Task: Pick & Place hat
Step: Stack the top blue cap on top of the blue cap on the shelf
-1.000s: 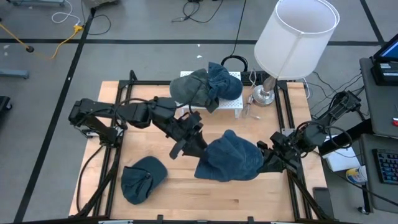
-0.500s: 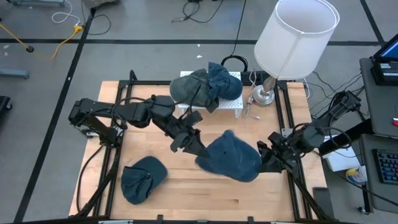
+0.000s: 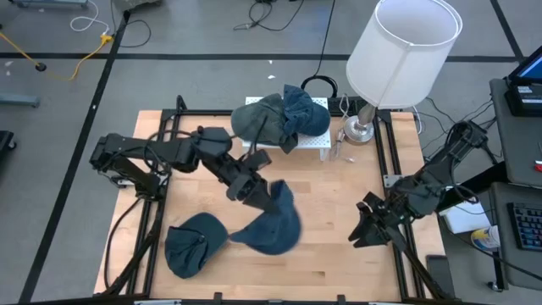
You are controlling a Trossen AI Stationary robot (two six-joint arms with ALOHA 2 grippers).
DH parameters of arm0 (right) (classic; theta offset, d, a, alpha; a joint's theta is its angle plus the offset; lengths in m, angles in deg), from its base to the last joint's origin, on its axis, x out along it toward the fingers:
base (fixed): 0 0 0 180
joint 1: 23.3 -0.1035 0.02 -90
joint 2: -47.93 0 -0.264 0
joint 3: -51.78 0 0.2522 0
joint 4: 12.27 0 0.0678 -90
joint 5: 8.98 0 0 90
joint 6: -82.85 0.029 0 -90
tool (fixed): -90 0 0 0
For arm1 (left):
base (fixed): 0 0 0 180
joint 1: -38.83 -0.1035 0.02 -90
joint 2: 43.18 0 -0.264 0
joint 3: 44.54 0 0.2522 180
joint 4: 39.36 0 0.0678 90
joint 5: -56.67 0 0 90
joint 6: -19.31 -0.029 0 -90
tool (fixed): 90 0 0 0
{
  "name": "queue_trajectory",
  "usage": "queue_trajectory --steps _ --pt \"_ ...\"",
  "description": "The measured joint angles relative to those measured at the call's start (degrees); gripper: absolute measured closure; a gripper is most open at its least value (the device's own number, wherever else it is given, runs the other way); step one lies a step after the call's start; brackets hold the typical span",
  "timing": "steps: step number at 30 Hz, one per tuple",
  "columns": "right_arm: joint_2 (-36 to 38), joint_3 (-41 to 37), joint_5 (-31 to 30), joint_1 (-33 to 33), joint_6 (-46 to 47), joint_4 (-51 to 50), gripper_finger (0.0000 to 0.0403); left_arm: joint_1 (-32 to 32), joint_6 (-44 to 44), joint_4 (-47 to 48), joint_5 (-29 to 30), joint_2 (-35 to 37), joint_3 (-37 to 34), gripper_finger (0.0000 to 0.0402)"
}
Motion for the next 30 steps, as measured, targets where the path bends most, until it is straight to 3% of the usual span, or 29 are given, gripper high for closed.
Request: queue_trajectory --steps 6,15,30 --pt "0.2 0.0 -2.7 -1.7 -0.3 0.0 0.0284 -6.1 1.9 -3.3 1.8 2.1 0.0 0.0359" --pt "0.2 0.0 -4.2 -1.7 -5.8 0.2 0.0287 -20.2 1.9 -10.9 0.5 2.2 0.0 0.0359" --pt "0.3 0.0 -5.7 -1.6 -9.5 3.2 0.029 -40.0 -3.7 -9.8 -2.6 1.4 0.0 0.0359"
